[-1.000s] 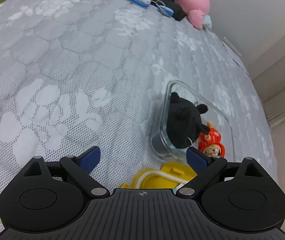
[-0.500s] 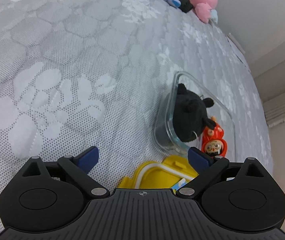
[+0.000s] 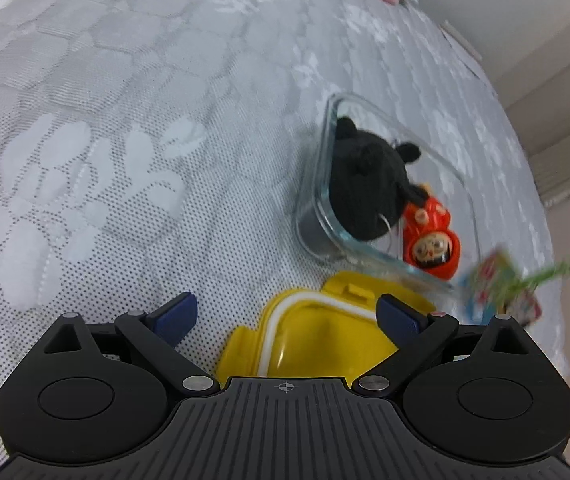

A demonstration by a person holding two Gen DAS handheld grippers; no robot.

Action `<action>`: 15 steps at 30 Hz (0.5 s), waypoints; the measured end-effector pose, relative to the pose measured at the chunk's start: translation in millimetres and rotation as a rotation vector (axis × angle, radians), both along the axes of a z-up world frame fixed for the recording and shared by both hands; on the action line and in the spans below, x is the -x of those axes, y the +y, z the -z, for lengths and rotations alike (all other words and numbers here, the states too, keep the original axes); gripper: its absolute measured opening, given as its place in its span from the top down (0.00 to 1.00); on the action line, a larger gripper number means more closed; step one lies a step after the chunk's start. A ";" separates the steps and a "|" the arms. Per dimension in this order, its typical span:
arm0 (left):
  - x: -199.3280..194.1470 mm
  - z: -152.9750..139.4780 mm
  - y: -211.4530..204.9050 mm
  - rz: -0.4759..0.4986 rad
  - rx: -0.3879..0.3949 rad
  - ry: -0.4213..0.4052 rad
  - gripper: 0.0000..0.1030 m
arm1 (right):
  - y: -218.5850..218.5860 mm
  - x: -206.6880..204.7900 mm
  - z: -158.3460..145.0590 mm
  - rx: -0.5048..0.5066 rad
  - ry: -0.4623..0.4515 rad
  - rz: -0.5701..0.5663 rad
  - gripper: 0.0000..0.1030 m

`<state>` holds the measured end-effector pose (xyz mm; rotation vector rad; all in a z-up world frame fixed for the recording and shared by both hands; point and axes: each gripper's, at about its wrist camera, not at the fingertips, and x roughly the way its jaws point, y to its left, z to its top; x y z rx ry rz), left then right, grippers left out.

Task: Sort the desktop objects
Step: 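Grasp the green carrot toy with the right gripper and lift it, then place the green carrot toy into the glass container beside the daruma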

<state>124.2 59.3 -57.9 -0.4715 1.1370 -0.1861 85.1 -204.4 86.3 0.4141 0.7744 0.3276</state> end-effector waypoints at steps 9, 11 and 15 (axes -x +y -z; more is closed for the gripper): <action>-1.5 3.0 -8.6 0.050 -0.027 0.007 0.04 | 4.5 -49.9 32.2 -0.002 0.039 0.069 0.53; -1.7 3.6 -9.3 0.058 -0.030 0.010 0.04 | 6.6 -55.4 44.5 0.001 0.062 0.080 0.53; -1.1 1.3 -12.6 0.078 -0.054 -0.009 0.04 | 12.0 -61.5 67.6 0.018 0.110 0.089 0.53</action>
